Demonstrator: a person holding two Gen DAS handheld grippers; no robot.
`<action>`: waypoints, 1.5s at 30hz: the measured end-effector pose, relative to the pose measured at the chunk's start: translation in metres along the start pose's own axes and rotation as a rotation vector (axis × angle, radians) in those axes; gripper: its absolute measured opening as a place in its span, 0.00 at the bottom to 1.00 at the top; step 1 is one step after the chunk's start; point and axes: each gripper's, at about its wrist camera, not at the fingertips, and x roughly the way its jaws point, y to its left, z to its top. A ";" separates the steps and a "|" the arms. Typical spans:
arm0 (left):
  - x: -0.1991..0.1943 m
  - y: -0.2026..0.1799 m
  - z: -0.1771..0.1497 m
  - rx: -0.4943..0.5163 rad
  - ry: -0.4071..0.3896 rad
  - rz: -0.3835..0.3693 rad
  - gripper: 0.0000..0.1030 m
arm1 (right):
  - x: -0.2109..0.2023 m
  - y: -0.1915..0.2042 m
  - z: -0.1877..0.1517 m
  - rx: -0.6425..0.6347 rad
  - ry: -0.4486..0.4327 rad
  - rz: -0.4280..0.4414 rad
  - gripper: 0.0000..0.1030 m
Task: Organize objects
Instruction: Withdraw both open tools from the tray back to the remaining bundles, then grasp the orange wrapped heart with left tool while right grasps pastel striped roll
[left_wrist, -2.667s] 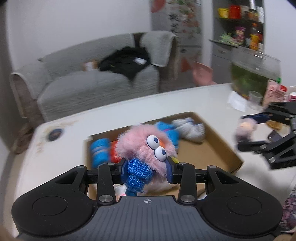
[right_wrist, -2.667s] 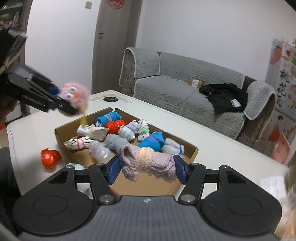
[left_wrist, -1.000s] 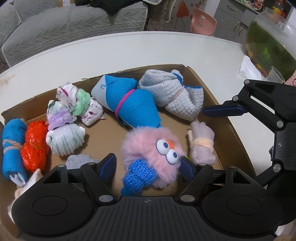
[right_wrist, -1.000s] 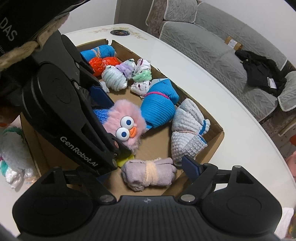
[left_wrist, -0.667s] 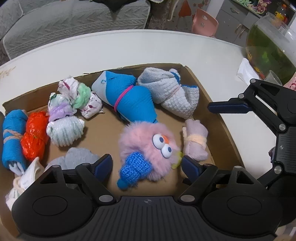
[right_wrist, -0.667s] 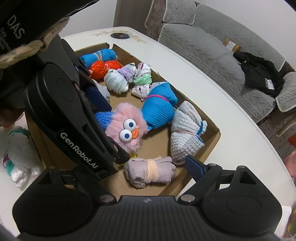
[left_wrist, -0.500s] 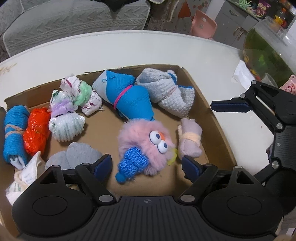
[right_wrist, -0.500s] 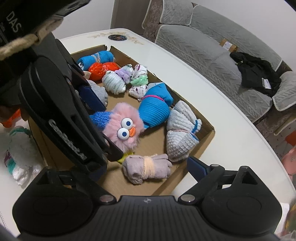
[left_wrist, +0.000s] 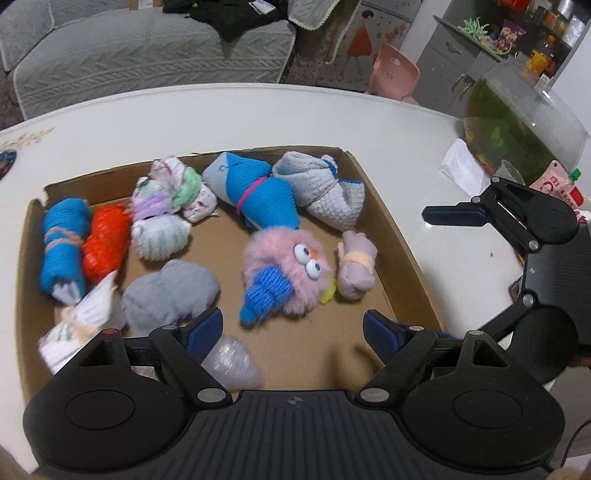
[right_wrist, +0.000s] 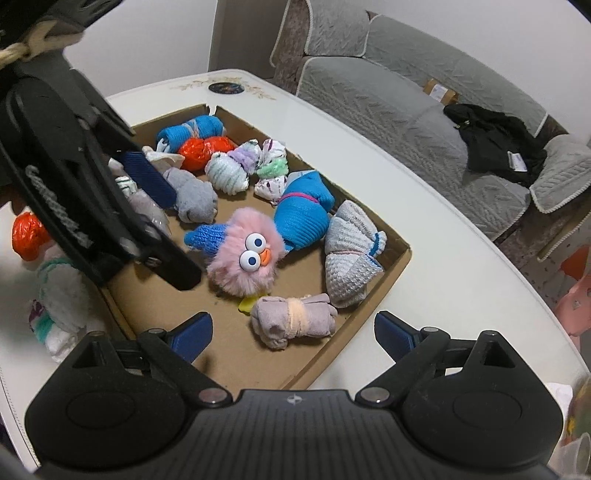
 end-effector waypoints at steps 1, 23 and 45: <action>-0.006 0.000 -0.003 -0.003 -0.009 0.010 0.84 | -0.002 0.001 -0.001 0.008 -0.006 0.002 0.91; -0.094 0.051 -0.190 0.060 -0.293 0.268 0.99 | -0.063 0.080 -0.053 0.219 -0.220 0.105 0.90; -0.038 0.053 -0.198 0.152 -0.315 0.220 0.79 | -0.015 0.094 -0.074 0.267 -0.185 0.115 0.56</action>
